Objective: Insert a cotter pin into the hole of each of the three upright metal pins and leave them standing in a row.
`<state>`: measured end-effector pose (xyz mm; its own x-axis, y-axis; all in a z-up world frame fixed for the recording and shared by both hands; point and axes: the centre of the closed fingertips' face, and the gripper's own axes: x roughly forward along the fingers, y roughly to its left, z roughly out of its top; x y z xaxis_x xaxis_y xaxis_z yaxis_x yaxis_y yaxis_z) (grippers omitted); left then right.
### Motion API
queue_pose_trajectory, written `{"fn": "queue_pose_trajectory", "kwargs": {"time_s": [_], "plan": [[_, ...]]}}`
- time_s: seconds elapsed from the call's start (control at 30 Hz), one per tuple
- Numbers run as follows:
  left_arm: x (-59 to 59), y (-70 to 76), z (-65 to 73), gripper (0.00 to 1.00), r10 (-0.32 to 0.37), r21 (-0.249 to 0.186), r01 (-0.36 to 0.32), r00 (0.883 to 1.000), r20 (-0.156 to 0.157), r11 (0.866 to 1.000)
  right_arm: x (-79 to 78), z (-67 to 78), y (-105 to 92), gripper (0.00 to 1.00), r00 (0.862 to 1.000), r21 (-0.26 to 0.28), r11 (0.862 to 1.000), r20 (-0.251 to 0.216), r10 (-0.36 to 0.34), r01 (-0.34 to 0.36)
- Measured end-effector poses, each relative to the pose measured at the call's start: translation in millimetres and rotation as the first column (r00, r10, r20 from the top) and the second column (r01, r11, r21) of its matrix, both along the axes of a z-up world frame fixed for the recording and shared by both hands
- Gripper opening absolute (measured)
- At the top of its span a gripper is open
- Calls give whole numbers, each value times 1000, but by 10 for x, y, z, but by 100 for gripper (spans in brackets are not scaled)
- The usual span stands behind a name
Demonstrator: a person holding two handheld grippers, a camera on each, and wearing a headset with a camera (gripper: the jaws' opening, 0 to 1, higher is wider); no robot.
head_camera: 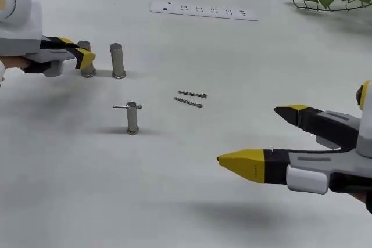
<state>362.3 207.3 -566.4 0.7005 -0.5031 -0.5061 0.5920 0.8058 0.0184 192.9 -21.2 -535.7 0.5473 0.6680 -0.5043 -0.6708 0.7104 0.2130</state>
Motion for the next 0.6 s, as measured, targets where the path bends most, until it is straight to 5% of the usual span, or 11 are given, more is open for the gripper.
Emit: {"fn": "queue_pose_trajectory", "kwargs": {"time_s": [0.3, 0.6], "plan": [[-290, -19, 316, 9, -43, -17, 44, 998, 36, 999, 0, 28, 15, 98, 1000, 12, 1000, 6, 5, -5], [-641, -332, 761, 9, -189, -43, 194, 976, 111, 980, -26, 60, 62, 98, 999, 13, 999, 16, 29, -29]]}}
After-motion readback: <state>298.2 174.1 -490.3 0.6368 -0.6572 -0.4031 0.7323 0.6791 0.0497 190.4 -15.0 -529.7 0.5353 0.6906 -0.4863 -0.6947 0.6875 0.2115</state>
